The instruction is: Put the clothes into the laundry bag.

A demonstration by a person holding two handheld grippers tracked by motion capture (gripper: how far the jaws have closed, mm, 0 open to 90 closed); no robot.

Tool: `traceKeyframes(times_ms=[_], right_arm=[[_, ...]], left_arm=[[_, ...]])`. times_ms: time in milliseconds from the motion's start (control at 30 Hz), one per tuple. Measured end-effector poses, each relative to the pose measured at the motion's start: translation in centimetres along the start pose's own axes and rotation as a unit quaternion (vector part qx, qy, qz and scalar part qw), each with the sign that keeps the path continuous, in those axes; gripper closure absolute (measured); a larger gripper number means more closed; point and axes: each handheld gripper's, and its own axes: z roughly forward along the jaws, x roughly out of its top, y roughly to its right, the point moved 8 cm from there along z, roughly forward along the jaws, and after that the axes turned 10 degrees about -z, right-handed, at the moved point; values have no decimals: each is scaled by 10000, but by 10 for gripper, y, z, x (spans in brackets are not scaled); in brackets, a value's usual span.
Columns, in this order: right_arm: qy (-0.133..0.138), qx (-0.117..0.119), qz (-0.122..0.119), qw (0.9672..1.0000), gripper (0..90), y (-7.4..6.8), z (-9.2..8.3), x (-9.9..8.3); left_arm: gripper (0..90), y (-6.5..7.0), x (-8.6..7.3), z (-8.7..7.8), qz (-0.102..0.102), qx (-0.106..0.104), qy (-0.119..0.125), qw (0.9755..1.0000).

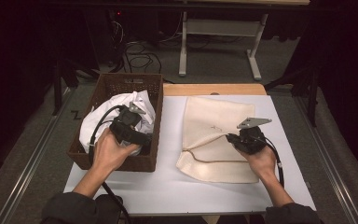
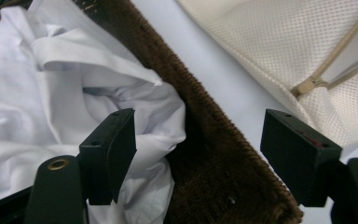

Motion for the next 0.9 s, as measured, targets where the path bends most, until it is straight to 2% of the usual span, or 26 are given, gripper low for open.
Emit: traceKeyframes(times_ms=[167,267,333,367,467,633,800,900], right_arm=[[2,-1,10,10000,879,0,-1,-2],[-5,13,13,10000,879,1,0,-3],[-21,10,38,10000,879,2,0,-4],[-28,23,52,10000,879,1,0,-4],[-16,19,62,10000,878,0,1,-5],[-36,37,74,10000,879,0,3,-8],[-5,47,121,9999,878,1,2,-8],[-6,53,85,9999,878,0,3,-9]], left_arm=[[236,-17,-3,1,-219,121,-88,9996],[234,-29,-2,-2,-357,227,-48,9991],[234,-38,0,-5,-459,342,-8,9984],[232,-42,0,-6,-518,354,-33,9980],[219,-53,-3,-5,-619,591,-126,9963],[215,-69,-10,1,-775,782,-313,9934],[207,-83,-17,12,-1035,831,-535,9897],[204,-89,-21,18,-1226,735,-648,9876]])
